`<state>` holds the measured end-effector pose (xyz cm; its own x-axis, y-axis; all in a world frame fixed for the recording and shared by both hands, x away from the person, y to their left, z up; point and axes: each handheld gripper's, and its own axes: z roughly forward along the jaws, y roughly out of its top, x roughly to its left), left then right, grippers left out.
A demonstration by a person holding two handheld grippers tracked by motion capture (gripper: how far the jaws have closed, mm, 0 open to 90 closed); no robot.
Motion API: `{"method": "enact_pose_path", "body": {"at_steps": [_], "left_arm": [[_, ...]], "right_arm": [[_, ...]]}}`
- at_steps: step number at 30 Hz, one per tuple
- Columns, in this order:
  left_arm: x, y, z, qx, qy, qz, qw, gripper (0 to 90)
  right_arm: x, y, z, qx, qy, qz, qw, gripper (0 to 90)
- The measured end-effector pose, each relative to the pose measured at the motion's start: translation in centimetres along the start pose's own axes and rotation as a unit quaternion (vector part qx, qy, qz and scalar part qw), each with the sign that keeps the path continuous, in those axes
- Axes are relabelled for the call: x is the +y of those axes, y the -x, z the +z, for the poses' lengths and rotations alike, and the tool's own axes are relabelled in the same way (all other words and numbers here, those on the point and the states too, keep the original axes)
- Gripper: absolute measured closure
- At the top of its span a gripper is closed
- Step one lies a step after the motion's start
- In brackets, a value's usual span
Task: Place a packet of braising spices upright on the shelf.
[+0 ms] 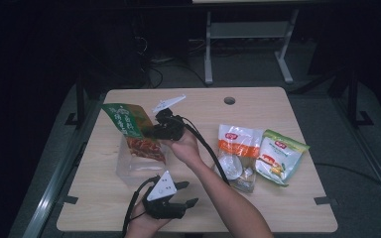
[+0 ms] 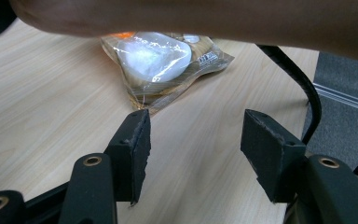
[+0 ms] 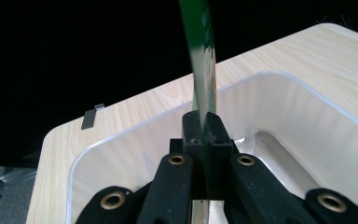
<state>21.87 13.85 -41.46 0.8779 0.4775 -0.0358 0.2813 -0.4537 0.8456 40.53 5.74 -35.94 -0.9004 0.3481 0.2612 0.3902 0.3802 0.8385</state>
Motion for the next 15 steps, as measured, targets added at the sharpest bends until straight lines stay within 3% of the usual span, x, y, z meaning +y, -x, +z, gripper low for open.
{"method": "enact_pose_path", "body": {"at_steps": [15], "left_arm": [[0.0, 0.2, 0.3, -0.002, -0.002, -0.001, 1.0, 41.9]], "right_arm": [[-1.7, 0.6, -0.3, -0.005, -0.01, 0.0, 0.9999, 89.8]]}}
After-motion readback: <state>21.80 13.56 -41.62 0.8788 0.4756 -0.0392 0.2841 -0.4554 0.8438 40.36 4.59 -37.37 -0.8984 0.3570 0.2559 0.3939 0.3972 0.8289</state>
